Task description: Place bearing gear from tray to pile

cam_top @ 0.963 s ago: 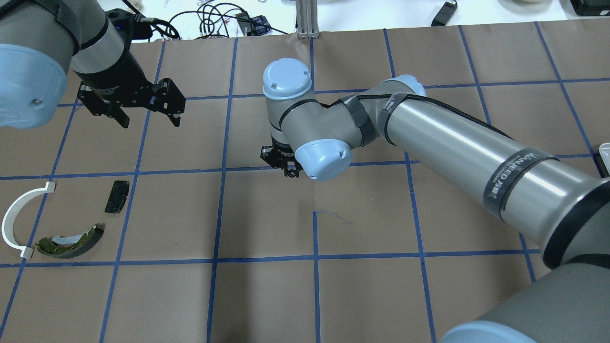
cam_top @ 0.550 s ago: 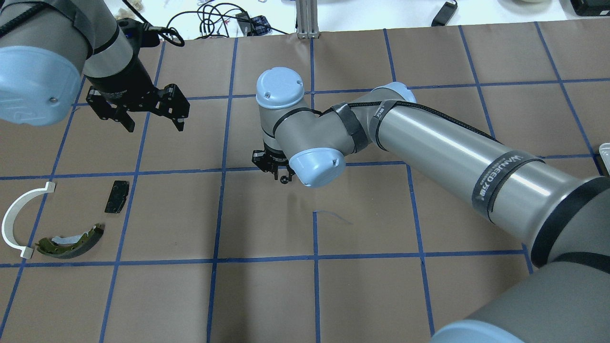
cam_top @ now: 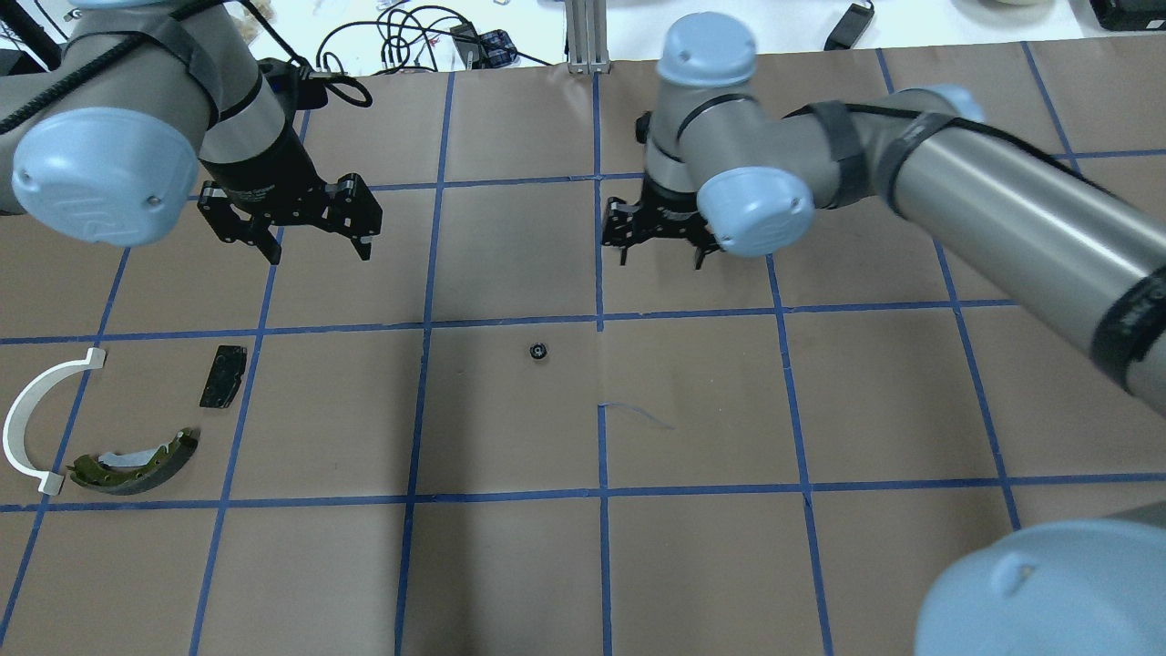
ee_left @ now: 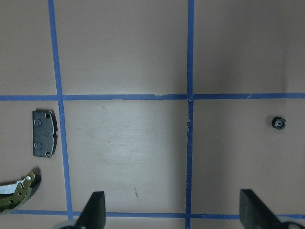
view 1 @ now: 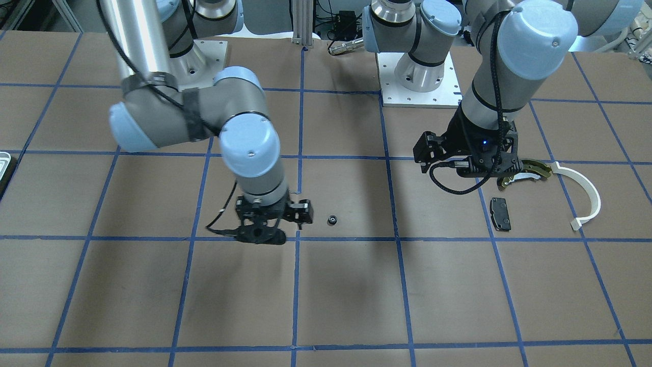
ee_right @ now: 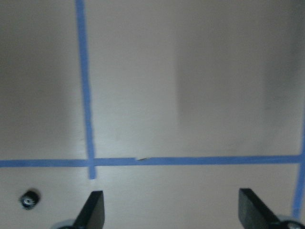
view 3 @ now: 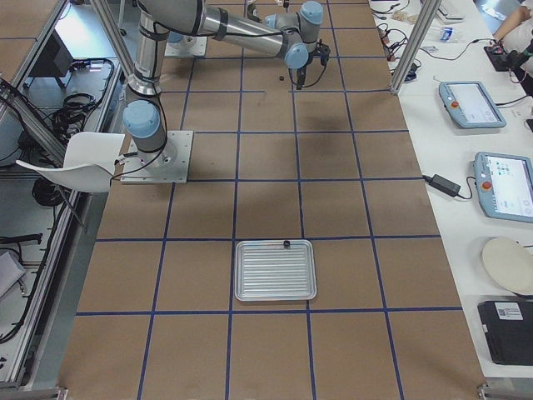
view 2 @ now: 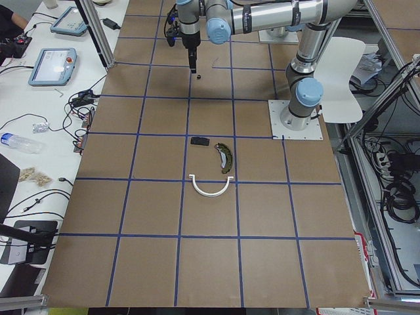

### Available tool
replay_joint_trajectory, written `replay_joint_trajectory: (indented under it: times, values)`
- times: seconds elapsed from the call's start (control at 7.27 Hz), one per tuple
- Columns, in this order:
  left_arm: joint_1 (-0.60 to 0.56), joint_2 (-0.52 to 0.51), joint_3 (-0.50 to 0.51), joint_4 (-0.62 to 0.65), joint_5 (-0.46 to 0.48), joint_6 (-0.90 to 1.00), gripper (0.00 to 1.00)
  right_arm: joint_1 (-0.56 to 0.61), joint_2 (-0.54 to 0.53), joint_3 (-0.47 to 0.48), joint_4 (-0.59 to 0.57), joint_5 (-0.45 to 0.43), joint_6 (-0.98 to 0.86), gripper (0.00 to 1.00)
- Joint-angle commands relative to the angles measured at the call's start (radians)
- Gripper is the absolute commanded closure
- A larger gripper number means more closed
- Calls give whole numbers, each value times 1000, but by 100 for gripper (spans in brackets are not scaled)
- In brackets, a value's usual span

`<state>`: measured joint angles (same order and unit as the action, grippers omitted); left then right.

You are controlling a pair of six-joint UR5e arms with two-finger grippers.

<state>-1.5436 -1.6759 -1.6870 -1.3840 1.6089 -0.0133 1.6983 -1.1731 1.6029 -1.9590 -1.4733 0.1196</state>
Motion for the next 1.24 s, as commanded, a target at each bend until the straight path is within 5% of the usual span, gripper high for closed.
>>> replay_joint_trajectory:
  times: [0.0,0.41,0.83,1.1]
  values:
    - [-103,-62,-74,156,-15,-87,0,-300,-57,0,116,-10,-510,0]
    - [-265,-198,-118,342,-26,-157,0,-602,-63,0,124,-157,-1072,0]
    - [-280,-281,-123,376,-87,-154,0,-782,-22,-1,106,-163,-1282,0]
    - [-289,-317,-123,391,-84,-149,4,-792,0,-8,100,-164,-1453,0]
